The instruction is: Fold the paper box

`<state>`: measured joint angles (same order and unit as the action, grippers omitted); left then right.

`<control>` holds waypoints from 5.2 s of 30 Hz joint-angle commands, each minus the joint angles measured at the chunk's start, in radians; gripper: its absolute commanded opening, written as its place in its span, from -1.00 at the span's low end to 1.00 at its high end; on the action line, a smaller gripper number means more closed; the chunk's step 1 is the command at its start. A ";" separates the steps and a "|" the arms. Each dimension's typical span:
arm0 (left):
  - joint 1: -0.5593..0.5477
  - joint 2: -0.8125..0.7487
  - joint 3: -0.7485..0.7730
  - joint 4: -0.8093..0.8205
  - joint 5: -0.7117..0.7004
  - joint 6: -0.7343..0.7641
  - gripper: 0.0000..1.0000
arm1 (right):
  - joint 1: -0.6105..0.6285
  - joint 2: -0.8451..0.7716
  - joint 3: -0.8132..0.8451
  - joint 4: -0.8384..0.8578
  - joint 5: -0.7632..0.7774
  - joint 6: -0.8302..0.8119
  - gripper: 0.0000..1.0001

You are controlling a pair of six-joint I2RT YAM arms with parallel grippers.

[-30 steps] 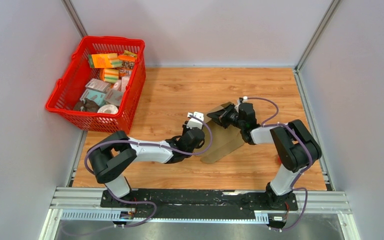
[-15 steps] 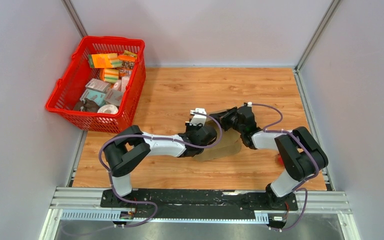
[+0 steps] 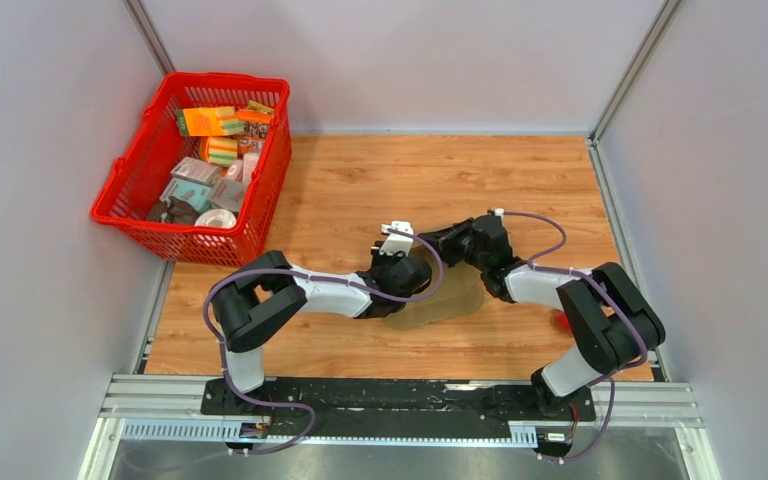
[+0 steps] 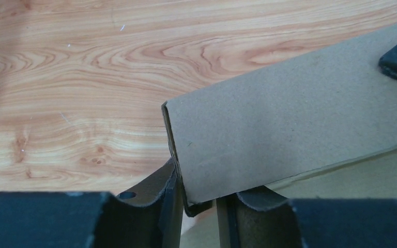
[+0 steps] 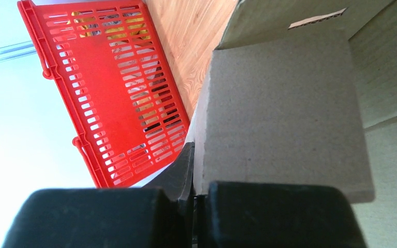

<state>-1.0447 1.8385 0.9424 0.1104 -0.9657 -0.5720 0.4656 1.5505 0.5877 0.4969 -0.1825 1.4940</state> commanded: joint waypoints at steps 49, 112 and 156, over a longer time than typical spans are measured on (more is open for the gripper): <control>0.015 -0.229 -0.317 0.301 0.134 0.124 -1.00 | 0.007 -0.214 0.364 -0.959 -0.017 -0.804 0.08; 0.015 -0.249 -0.356 0.337 0.134 0.096 -1.00 | -0.035 -0.440 0.050 -0.788 0.049 -1.052 -0.62; 0.015 -0.255 -0.393 0.411 0.144 0.112 -1.00 | 0.154 -0.067 -0.029 -0.379 0.227 -0.911 -0.93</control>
<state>-1.0271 1.6073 0.5579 0.4843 -0.8242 -0.4580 0.6140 1.4464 0.5861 0.0360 0.0433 0.5457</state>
